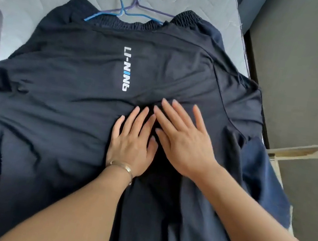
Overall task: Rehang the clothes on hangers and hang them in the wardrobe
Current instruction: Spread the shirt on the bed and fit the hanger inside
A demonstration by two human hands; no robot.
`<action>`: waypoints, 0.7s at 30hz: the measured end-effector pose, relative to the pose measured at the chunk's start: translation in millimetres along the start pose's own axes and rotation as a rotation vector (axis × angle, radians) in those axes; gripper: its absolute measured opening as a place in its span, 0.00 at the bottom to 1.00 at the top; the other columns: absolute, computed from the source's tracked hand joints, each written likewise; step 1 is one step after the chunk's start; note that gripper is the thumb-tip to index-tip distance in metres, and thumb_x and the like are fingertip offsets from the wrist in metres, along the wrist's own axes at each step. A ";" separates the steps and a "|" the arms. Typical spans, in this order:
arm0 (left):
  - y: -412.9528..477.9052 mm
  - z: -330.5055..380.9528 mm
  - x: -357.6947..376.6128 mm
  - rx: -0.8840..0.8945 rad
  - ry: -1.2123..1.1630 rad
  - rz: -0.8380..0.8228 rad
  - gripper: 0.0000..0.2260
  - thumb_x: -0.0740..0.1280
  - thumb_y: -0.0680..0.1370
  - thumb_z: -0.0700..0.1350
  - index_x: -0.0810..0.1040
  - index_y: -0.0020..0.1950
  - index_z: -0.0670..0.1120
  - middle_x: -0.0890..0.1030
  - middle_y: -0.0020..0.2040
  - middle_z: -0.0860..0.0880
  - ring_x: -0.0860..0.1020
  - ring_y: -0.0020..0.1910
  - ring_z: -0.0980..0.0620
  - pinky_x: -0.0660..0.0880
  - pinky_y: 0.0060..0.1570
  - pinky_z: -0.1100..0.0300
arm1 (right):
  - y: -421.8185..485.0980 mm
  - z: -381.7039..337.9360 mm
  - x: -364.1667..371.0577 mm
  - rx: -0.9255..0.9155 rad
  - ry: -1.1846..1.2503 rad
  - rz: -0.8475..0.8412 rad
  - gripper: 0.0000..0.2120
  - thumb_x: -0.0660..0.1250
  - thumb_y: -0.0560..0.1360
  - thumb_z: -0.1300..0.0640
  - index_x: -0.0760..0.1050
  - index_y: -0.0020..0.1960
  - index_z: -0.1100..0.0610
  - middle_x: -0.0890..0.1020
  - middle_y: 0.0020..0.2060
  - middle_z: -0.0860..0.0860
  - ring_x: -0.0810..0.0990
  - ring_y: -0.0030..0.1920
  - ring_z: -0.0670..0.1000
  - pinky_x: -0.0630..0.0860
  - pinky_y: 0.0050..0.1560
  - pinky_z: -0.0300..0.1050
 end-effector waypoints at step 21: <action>-373.6 -142.7 -93.4 -0.724 -0.368 -0.408 0.30 0.69 0.73 0.44 0.62 0.73 0.49 0.60 0.73 0.41 0.60 0.68 0.35 0.59 0.68 0.44 | -355.6 -67.9 -33.7 0.951 0.330 -0.146 0.26 0.68 0.73 0.56 0.67 0.70 0.57 0.67 0.71 0.57 0.64 0.71 0.58 0.63 0.68 0.56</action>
Point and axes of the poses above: each hand's wrist, its own y-axis towards the middle knuckle, its own x-axis out of the palm, z = x × y, the point moved 6 cm from there along y, towards the middle knuckle
